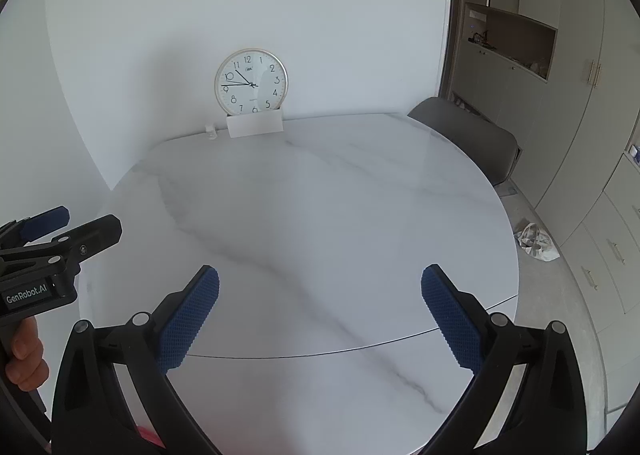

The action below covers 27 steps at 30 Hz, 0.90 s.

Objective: Collect trash

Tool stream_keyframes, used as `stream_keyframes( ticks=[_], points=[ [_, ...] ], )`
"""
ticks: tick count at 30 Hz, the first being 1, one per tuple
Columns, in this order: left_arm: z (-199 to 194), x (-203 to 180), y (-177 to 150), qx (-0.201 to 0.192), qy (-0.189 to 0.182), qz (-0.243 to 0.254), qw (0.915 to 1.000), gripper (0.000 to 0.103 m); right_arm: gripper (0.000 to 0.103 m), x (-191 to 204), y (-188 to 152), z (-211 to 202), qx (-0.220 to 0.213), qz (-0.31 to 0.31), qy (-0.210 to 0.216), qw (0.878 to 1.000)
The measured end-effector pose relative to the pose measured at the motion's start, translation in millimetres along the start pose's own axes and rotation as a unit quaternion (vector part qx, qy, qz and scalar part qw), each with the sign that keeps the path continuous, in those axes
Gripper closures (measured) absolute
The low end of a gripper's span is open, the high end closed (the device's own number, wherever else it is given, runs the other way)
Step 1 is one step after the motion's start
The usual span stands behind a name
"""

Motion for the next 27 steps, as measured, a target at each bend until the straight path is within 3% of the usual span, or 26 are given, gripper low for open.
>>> stream_keyframes(
  ticks=[27],
  points=[
    [-1.4, -5.7, -2.5, 0.0, -0.014, 0.011, 0.9998, 0.008, 0.003, -5.0, -2.6, -3.0, 0.0, 0.005, -0.006, 1.0]
  ],
)
Point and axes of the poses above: each gripper's, at about its wrist camera, not at the fingertips, and z roughly the way its jaws point, x to its left, y to its top, the point moved 1 cm from there along z, roughly the way its jaws point, and after that the axes turned 6 degrees about z, right-handed, at the moved point
